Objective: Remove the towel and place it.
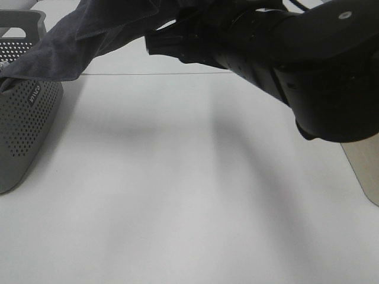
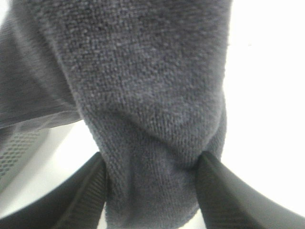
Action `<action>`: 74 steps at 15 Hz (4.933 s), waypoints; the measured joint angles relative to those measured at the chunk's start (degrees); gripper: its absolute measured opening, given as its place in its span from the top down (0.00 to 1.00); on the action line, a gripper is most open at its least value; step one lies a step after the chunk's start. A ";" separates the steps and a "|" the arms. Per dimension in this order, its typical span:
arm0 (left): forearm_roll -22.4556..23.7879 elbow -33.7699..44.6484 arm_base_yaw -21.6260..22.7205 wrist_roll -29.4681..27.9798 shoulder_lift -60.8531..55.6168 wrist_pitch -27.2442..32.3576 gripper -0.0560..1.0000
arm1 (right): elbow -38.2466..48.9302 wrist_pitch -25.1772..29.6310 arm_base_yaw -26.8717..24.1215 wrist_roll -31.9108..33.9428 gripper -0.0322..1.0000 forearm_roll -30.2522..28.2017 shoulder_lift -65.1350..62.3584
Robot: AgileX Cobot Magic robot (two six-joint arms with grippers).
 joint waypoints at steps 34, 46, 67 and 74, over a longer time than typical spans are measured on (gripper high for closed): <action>16.79 0.00 -0.23 41.08 0.00 -5.79 0.93 | -14.04 -6.42 0.00 -73.91 0.96 17.76 -23.26; 8.48 0.00 1.78 25.61 0.00 -11.23 0.93 | -14.38 -6.76 0.00 -73.63 0.96 9.63 -21.94; 16.96 -0.34 7.22 23.55 0.00 -19.25 0.93 | -14.50 -4.87 0.00 -69.04 0.96 3.95 -21.89; 15.41 -2.75 11.46 23.55 0.00 -20.68 0.93 | -14.50 -1.20 -0.46 -59.99 0.96 -3.15 -17.30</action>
